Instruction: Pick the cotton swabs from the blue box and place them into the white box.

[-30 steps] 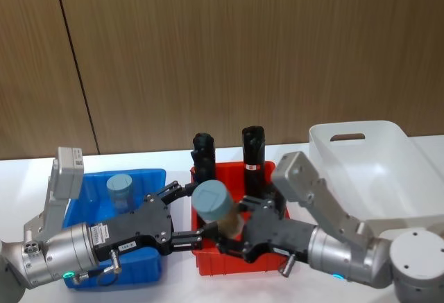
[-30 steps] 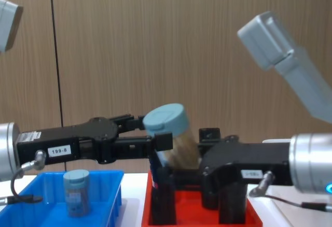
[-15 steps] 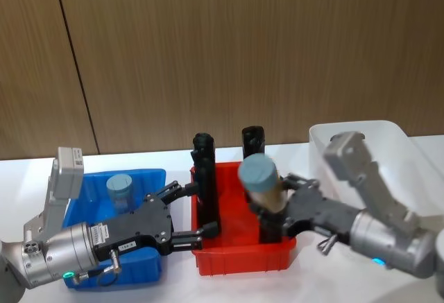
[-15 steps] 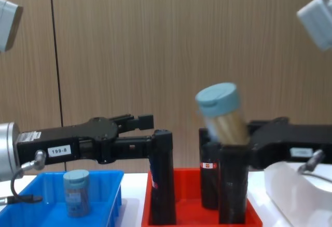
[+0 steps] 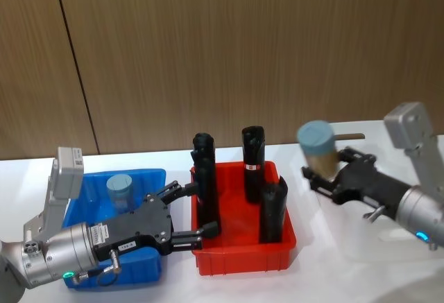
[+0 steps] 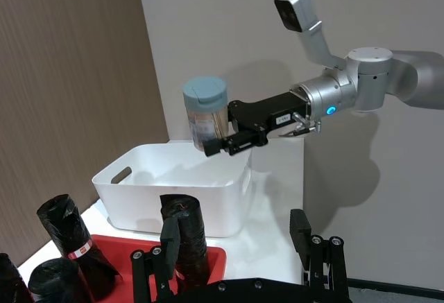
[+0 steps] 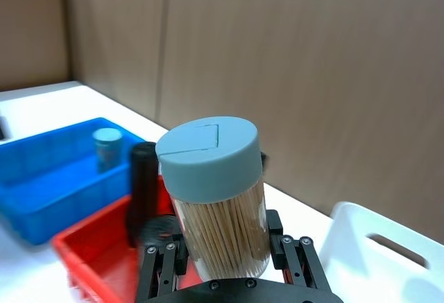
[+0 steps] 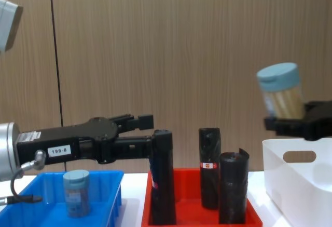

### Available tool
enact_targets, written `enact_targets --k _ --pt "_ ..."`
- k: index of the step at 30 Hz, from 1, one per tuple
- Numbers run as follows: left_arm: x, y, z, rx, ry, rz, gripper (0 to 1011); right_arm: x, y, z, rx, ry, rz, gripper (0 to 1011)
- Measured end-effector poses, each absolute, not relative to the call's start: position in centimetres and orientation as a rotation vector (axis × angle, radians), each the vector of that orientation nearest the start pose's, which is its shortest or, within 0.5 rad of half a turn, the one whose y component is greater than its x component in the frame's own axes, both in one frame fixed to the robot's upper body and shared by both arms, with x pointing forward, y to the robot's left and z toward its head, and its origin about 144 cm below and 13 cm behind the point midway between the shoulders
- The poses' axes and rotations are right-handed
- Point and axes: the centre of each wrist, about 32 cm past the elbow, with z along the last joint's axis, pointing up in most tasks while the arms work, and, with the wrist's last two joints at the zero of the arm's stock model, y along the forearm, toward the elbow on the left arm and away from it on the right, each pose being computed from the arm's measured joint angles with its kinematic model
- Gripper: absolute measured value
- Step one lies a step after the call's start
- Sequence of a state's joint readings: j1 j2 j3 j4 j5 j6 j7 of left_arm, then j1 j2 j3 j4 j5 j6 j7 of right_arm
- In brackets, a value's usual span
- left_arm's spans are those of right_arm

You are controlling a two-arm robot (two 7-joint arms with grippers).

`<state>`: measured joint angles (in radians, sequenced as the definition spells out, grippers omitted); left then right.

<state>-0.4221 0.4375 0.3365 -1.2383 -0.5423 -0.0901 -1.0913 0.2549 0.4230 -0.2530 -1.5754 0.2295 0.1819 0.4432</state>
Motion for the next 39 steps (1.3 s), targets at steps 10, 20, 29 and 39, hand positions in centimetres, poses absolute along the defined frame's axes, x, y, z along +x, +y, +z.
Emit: enact_targets --k 10,20,29,39 --pt "56.3 30.6 118.9 -0.038 -0.057 0.335 1004 53.1 -30.0 122.1 -0.244 -0.075 -1.067 650" --pt "56.3 30.6 118.9 -0.038 -0.057 0.335 1004 55.3 -31.8 120.5 -0.310 -0.014 -1.157 650" --pt "56.3 30.6 118.9 -0.038 -0.057 0.335 1004 56.7 -32.8 119.3 -0.354 0.028 -1.201 745" --pt "56.3 30.6 118.9 -0.038 -0.057 0.336 1004 57.3 -33.2 118.8 -0.366 0.042 -1.218 1002"
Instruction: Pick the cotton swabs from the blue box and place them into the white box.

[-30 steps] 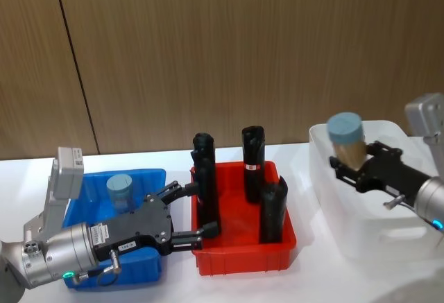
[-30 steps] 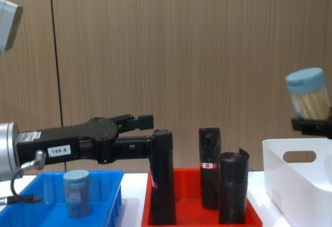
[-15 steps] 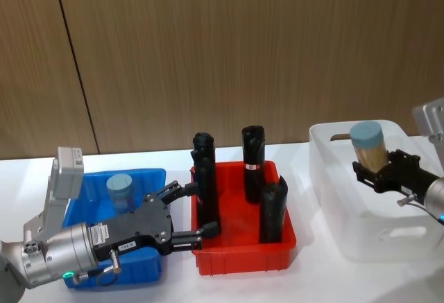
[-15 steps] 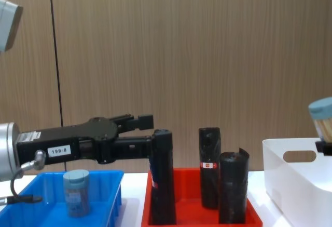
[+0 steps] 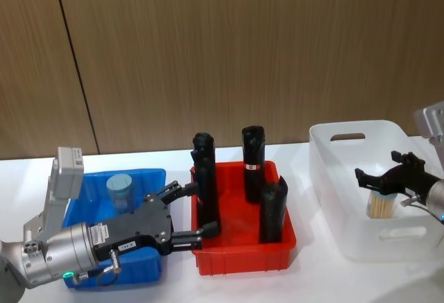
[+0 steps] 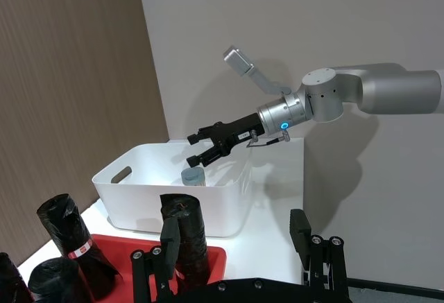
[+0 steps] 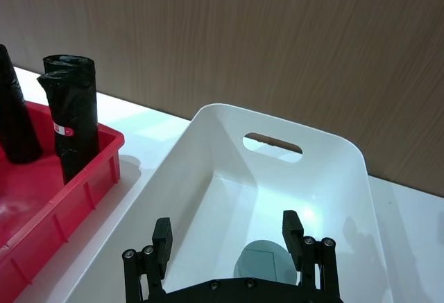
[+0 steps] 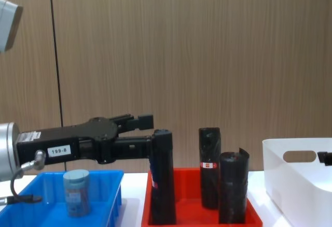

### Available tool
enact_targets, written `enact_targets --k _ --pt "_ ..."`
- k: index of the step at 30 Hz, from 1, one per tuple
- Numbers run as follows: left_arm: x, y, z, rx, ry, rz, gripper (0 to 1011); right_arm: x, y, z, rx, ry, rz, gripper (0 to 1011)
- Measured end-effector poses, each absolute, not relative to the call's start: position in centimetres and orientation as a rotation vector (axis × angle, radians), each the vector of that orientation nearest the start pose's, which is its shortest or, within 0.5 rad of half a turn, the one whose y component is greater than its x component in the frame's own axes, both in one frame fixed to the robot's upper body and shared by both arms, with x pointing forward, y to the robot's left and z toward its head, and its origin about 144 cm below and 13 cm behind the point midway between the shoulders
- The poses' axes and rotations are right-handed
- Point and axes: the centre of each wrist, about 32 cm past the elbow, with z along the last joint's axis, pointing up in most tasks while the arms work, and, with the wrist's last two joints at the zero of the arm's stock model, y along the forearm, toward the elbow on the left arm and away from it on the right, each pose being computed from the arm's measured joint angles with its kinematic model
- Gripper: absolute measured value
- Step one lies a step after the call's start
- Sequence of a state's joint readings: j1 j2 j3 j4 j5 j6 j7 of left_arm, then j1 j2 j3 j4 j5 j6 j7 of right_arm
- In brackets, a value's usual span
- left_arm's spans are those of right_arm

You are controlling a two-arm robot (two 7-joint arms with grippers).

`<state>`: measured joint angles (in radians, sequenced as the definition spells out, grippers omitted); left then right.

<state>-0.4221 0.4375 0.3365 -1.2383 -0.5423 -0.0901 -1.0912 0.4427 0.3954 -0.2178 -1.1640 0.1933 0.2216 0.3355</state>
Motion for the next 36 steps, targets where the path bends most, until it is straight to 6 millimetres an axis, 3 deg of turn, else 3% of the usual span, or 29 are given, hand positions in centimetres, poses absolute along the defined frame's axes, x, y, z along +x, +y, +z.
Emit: enact_targets --k 14,36 --pt "56.0 30.0 119.0 -0.026 -0.061 0.376 1004 56.3 -32.2 118.5 -0.338 0.022 -1.217 1001" --pt "54.4 26.9 119.1 0.028 -0.095 0.577 1004 50.6 -27.4 117.9 -0.169 -0.050 -1.212 1002"
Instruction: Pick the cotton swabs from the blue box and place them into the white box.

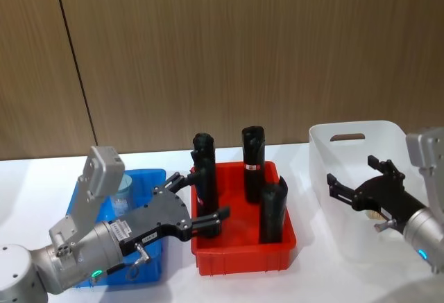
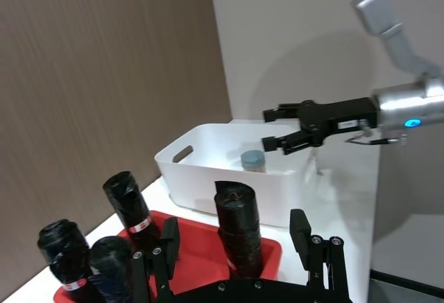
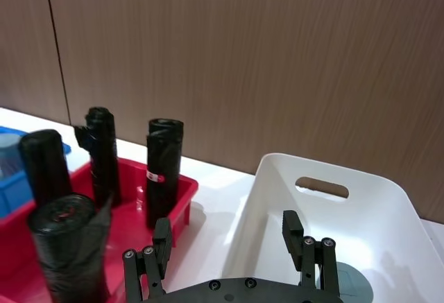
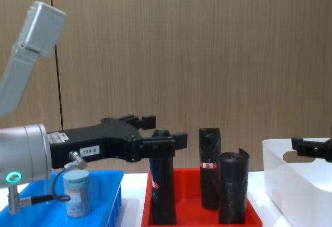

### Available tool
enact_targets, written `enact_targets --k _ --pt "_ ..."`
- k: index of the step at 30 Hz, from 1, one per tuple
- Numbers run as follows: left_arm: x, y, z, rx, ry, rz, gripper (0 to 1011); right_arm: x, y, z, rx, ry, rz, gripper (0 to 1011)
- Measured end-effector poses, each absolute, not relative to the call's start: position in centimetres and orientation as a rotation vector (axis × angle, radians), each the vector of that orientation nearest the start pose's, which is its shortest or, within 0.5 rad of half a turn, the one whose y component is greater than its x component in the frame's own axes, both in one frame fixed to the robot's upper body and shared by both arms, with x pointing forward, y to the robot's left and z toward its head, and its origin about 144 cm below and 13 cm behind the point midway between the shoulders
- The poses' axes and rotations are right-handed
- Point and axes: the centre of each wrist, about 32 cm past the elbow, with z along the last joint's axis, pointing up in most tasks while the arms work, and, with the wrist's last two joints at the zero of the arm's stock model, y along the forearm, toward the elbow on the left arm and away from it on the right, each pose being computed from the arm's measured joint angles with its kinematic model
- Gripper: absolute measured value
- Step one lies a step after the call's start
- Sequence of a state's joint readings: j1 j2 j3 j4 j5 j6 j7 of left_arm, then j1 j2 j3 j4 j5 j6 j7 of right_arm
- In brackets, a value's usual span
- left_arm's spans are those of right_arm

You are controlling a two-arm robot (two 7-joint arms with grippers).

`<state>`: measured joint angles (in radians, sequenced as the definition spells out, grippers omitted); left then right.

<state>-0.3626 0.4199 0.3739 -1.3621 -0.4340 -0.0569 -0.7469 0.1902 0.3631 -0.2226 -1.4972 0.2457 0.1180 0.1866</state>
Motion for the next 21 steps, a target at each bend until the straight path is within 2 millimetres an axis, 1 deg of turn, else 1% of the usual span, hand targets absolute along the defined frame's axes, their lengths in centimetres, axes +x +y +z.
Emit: enact_targets --k 3,6,18,21 --pt "54.2 26.5 119.2 0.034 -0.102 0.606 1004 49.5 -26.7 118.0 -0.135 -0.058 -1.213 1002" --pt "53.9 26.1 119.2 0.041 -0.110 0.636 1004 48.9 -26.3 118.0 -0.116 -0.061 -1.215 1002" --pt "52.9 24.5 119.4 0.058 -0.142 0.750 1004 45.2 -24.1 118.7 -0.001 -0.074 -1.225 1002" --pt "52.7 24.2 119.5 0.060 -0.149 0.772 1004 44.8 -23.9 118.8 0.012 -0.074 -1.227 1002"
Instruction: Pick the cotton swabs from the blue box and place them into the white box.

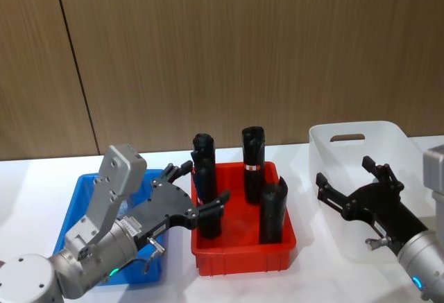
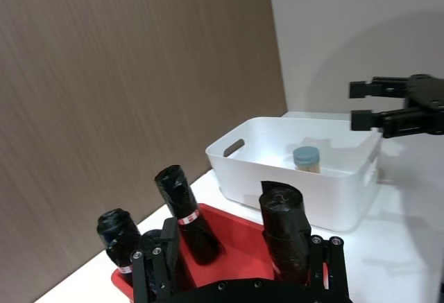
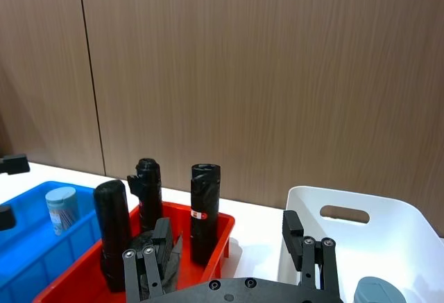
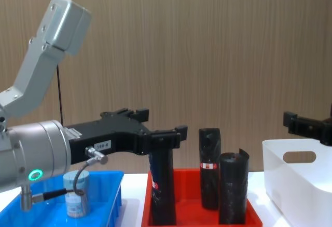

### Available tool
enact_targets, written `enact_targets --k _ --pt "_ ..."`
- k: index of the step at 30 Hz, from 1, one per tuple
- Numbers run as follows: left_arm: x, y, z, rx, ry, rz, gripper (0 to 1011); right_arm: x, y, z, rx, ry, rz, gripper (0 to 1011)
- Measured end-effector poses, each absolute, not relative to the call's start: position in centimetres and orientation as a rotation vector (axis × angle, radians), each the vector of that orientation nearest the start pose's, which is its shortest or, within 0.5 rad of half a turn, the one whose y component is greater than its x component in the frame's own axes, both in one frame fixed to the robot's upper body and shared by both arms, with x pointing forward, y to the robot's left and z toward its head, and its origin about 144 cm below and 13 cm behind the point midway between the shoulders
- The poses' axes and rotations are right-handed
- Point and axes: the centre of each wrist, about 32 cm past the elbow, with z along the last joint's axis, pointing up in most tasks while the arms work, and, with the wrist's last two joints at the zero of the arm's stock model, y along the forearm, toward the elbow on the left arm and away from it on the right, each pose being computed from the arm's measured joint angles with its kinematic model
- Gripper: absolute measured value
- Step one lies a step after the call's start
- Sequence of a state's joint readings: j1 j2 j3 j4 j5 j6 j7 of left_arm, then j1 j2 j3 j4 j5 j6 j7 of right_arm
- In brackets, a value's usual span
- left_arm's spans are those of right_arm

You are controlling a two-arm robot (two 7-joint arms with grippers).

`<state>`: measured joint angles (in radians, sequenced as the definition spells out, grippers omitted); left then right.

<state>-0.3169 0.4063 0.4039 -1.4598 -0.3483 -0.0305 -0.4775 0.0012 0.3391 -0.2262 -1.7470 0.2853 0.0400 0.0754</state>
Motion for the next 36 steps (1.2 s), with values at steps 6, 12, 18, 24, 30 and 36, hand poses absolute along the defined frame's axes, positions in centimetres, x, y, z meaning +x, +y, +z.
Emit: enact_targets --k 6,12,18,24,30,36 --pt "52.1 23.4 119.6 0.067 -0.166 0.831 1004 44.4 -23.7 118.9 0.026 -0.074 -1.230 1002" --pt "51.5 22.6 119.8 0.070 -0.188 0.895 1004 44.3 -23.7 118.9 0.027 -0.074 -1.230 1002" --pt "51.0 21.9 119.9 0.071 -0.205 0.947 1004 44.3 -23.7 118.9 0.027 -0.075 -1.230 1001" --pt "50.4 21.2 120.1 0.070 -0.226 1.007 1004 44.3 -23.7 118.9 0.027 -0.075 -1.230 1001" --pt "49.8 20.4 120.3 0.066 -0.248 1.068 1004 44.3 -23.7 118.9 0.026 -0.075 -1.230 1002" --pt "49.3 20.0 120.4 0.063 -0.263 1.110 1004 44.3 -23.7 118.9 0.026 -0.075 -1.230 1002"
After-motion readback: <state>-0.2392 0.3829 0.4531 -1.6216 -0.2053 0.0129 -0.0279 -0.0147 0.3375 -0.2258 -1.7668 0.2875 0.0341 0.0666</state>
